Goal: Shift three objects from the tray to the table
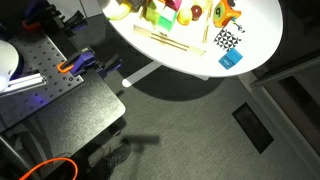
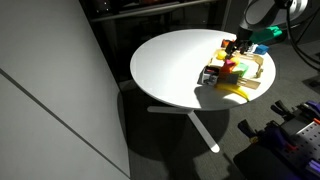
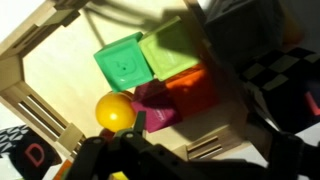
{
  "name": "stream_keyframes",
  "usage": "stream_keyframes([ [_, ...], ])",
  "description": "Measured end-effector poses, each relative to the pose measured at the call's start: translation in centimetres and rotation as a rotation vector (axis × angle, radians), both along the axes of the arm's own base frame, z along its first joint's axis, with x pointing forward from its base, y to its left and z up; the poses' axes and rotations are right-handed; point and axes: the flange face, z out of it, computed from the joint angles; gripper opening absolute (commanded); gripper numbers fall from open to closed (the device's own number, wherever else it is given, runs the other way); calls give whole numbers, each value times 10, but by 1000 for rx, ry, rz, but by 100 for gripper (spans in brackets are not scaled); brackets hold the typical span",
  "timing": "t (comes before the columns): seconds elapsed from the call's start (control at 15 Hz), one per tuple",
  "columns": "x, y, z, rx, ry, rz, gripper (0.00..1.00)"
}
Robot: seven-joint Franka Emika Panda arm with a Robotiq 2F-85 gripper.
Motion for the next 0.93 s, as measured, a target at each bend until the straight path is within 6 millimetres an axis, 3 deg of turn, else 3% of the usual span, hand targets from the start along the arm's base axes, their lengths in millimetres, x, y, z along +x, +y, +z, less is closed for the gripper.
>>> stream_keyframes([
  [0.53,6,-62,4,-62,-17,-191,100],
  [0.93,25,-87,-12,-78,45,-277,100],
])
